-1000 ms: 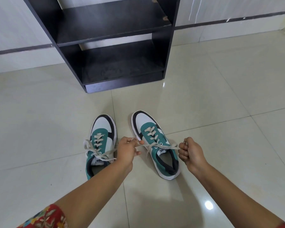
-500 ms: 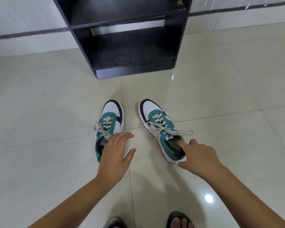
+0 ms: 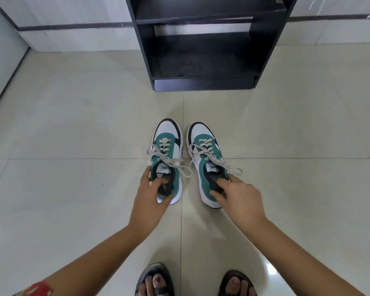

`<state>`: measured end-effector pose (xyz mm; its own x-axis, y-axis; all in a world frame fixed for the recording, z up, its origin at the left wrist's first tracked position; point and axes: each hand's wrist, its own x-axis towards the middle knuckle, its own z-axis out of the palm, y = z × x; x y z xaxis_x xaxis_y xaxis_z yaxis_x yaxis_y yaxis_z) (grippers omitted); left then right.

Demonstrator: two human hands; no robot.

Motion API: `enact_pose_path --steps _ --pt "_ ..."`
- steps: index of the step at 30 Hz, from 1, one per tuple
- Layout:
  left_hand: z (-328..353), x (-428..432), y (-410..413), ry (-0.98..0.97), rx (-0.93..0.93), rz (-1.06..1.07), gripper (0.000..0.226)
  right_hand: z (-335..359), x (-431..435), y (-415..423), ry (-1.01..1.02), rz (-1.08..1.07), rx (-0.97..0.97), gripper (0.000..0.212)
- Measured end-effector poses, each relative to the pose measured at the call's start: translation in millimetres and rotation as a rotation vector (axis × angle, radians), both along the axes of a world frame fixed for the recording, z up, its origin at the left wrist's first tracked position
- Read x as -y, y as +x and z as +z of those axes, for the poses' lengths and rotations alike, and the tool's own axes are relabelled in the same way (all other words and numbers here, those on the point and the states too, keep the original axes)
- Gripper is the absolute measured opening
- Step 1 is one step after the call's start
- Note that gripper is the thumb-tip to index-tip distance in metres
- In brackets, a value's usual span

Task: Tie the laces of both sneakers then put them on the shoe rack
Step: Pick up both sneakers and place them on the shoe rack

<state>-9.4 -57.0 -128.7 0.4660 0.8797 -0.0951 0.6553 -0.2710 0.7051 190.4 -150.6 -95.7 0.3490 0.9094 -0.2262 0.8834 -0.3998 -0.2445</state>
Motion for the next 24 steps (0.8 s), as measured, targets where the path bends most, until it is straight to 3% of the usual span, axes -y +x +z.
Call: enact_pose_path --steps 3,8,11,15,18,24 --pt "2 6 10 0.025 0.003 -0.051 0.031 -2 -4 -10 -0.019 0.027 -0.005 0.03" --pt "-4 -2 16 -0.17 -0.075 -0.031 0.04 -9 -3 -13 -0.026 0.033 -0.021 0.039" --pt "-7 -4 16 -0.151 -0.092 -0.03 0.031 -13 -2 -11 -0.083 0.02 -0.039 0.044" --pt "-7 1 15 -0.154 -0.038 -0.056 0.023 -18 -7 -9 -0.11 0.0 -0.075 0.033" --pt "-6 4 15 -0.144 -0.016 -0.045 0.036 -24 -9 -10 -0.084 -0.009 -0.063 0.029" --pt "17 -16 18 -0.074 -0.029 -0.075 0.04 -18 -15 0 0.057 -0.07 -0.062 0.03"
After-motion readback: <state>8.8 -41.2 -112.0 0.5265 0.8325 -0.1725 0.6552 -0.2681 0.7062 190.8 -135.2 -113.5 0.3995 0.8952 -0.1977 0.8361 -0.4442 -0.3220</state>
